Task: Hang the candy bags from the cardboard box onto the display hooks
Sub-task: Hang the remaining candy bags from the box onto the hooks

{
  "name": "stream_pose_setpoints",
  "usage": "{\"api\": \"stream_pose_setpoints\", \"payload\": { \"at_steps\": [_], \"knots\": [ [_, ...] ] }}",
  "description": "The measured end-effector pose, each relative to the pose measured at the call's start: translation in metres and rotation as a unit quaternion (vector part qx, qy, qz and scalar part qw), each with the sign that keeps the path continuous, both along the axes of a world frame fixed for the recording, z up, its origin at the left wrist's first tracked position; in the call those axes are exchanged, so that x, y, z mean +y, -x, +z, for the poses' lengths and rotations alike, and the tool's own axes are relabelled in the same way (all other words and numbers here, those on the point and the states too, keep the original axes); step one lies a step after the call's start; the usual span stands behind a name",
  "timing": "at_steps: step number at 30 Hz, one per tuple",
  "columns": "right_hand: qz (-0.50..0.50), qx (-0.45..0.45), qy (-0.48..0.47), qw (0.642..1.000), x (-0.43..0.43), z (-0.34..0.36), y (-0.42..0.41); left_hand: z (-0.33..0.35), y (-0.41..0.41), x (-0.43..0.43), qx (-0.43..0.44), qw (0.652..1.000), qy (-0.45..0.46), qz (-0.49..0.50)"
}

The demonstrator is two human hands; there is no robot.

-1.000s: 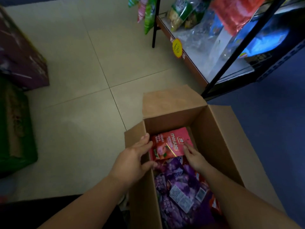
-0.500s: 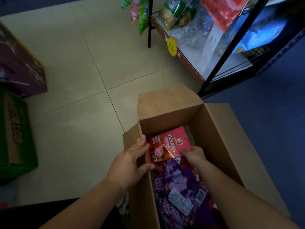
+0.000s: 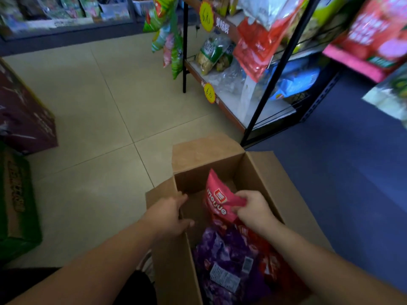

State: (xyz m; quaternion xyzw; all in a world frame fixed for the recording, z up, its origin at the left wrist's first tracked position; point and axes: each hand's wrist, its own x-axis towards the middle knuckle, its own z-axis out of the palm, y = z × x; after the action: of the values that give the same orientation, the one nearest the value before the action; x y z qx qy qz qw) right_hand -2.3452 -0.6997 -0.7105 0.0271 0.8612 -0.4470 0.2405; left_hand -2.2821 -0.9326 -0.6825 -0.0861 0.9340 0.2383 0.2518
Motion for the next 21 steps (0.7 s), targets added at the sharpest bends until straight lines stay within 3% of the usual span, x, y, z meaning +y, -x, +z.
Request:
{"api": "stream_pose_setpoints", "payload": {
  "at_steps": [2, 6, 11, 16, 21],
  "knots": [
    [0.052, -0.002, -0.022, 0.998, 0.008, 0.053, 0.0, 0.029, 0.009, 0.007, 0.04, 0.997, -0.053, 0.032],
    [0.085, -0.014, 0.025, 0.996, 0.034, 0.149, -0.012, 0.084, 0.021, 0.027, 0.097, 0.958, -0.266, 0.036],
    [0.01, -0.032, 0.127, 0.991, 0.061, 0.204, -0.045, 0.142, 0.02, 0.058, 0.121, 0.913, -0.387, 0.047],
    [-0.105, -0.092, 0.271, 0.953, 0.075, 0.215, -0.064, 0.18, 0.013, 0.076, 0.143, 0.919, -0.368, 0.013],
    [-0.065, -0.044, 0.277, 0.958, 0.084, 0.21, -0.063, 0.19, 0.021, 0.081, 0.128, 0.941, -0.312, -0.035]
  ]
}}
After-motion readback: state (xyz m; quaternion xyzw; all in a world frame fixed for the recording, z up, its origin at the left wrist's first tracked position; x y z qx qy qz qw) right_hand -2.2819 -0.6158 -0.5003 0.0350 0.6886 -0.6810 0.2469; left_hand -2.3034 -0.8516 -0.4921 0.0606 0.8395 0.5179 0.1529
